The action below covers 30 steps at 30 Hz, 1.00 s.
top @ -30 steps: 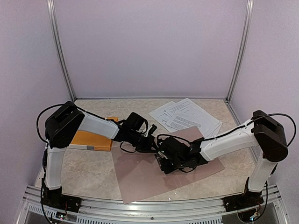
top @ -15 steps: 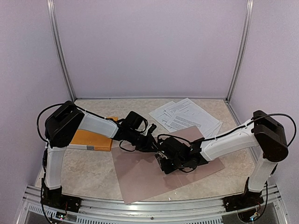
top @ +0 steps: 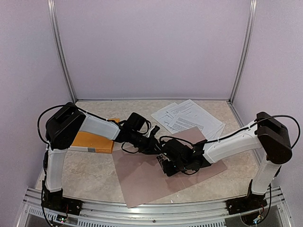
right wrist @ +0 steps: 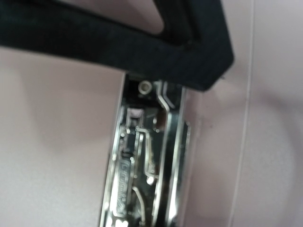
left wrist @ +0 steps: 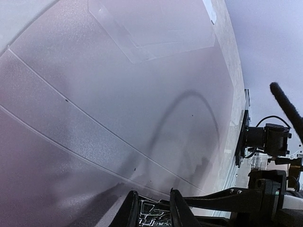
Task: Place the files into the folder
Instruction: Open the spring clip on the folder.
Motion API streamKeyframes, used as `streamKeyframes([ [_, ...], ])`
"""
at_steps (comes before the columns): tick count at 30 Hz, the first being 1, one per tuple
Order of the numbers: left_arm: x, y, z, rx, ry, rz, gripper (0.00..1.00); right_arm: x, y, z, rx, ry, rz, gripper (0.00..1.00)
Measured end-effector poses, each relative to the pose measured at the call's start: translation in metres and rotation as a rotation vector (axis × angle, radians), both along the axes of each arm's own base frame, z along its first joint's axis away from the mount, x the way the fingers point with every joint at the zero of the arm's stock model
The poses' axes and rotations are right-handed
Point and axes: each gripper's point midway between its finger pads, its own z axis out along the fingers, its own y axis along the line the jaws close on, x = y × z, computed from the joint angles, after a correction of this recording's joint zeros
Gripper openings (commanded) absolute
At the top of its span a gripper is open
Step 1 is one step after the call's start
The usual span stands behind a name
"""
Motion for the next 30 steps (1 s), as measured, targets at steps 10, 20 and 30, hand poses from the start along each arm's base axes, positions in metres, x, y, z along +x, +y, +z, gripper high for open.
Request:
streamKeyframes([
  [10,-0.0016,0.0053,-0.0081,0.043,0.011,0.012,0.12,0.0000,0.0001,0.0000,0.000,0.000,0.000,0.14],
  [20,-0.0035,0.0049,-0.0077,0.038,0.020,0.005,0.07,0.0000,0.0001,0.0000,0.001,0.000,0.000,0.14],
  [30,-0.0033,0.0055,-0.0089,0.039,0.026,0.007,0.00,0.0000,0.0001,0.0000,0.001,0.000,0.000,0.14],
])
